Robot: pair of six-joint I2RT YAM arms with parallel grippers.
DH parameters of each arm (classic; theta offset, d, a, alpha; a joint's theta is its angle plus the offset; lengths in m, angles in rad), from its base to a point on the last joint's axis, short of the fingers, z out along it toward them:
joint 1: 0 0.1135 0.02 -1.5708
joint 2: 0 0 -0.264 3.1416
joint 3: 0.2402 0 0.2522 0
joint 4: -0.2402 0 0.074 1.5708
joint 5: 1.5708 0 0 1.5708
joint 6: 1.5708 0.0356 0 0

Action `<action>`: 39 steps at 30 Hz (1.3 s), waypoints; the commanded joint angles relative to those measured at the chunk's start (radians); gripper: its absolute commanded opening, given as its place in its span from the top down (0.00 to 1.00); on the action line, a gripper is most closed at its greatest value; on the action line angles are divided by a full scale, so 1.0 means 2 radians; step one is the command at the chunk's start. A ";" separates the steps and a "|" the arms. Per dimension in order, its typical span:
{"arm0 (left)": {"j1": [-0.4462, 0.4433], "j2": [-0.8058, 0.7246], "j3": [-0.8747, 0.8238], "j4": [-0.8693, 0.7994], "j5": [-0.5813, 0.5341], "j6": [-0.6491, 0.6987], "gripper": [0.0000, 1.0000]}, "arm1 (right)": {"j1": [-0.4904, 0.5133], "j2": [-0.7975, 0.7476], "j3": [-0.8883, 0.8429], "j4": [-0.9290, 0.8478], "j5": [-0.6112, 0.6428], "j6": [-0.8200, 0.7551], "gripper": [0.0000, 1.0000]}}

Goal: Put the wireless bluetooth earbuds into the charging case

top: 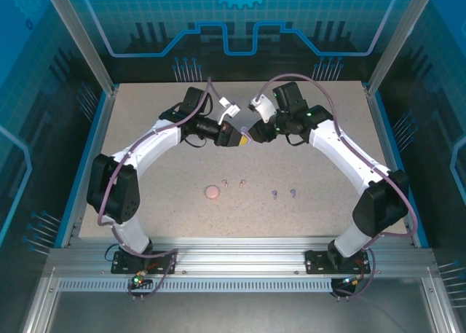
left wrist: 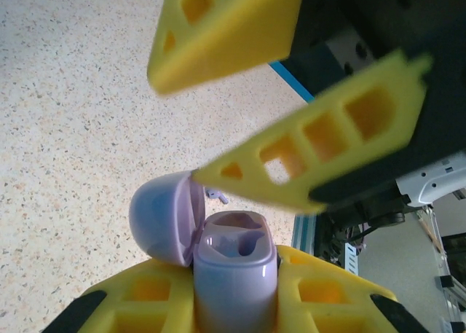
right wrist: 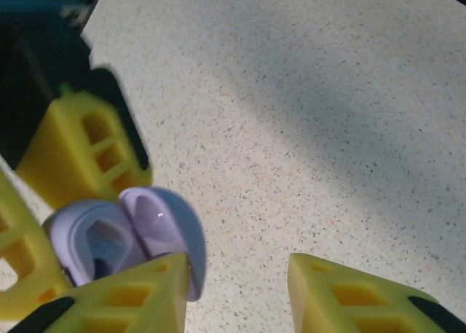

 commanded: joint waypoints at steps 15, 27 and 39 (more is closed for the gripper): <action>0.017 -0.181 -0.271 0.466 -0.147 -0.152 1.00 | -0.041 -0.125 -0.138 -0.043 0.013 0.245 0.33; 0.001 -0.275 -0.339 0.539 -0.276 -0.117 1.00 | 0.008 -0.081 -0.249 -0.043 0.103 0.334 0.38; -0.003 -0.275 -0.353 0.561 -0.293 -0.105 1.00 | 0.068 0.006 -0.255 -0.030 0.150 0.399 0.49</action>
